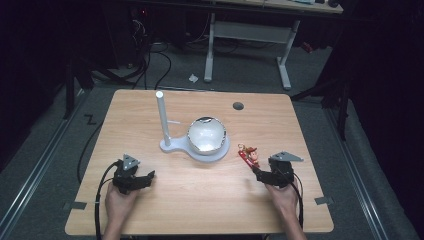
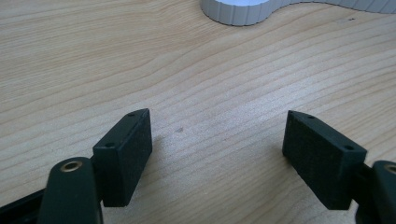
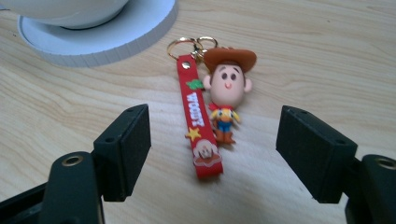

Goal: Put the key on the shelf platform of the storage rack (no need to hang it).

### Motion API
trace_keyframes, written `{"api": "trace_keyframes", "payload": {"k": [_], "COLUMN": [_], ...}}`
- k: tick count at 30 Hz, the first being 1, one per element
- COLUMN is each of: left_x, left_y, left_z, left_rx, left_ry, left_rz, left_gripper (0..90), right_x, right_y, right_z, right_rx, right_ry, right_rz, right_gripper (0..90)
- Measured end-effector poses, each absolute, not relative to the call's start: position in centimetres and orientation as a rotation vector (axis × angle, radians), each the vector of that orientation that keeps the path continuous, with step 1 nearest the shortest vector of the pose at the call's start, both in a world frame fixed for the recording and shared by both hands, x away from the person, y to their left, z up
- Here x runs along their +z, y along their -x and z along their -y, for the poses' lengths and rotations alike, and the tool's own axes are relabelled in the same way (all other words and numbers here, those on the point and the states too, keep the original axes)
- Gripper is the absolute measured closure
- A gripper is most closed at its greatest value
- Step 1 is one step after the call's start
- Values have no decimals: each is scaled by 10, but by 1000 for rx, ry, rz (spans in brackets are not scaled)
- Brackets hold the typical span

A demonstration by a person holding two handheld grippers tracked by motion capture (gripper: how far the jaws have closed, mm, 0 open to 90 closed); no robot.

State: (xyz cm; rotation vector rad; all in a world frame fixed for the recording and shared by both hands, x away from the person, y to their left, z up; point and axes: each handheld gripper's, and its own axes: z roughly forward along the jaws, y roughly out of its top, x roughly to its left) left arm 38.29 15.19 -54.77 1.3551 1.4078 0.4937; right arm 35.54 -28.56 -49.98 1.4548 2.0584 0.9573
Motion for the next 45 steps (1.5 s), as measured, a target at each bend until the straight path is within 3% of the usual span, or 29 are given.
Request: {"api": "trace_keyframes", "payload": {"k": [24, 38, 41, 45], "left_x": [-548, -548, -548, -548], "left_y": [-383, -383, -383, -383], "left_z": [-152, -152, -152, -152], "left_rx": [494, 494, 494, 494], "left_ry": [-1356, -1356, -1356, -1356], "left_rz": [-1407, -1407, -1407, -1407], "left_gripper": [243, 243, 243, 242], "right_x": [-519, -525, -526, -525], "right_y": [-401, -404, -404, -405], "right_z": [266, 266, 264, 265], "right_rx": [855, 816, 838, 845], "right_ry": [-1479, -1458, -1434, -1420], "right_rz": [-2126, -2112, -2121, -2136], "right_gripper": [297, 424, 522, 550]}}
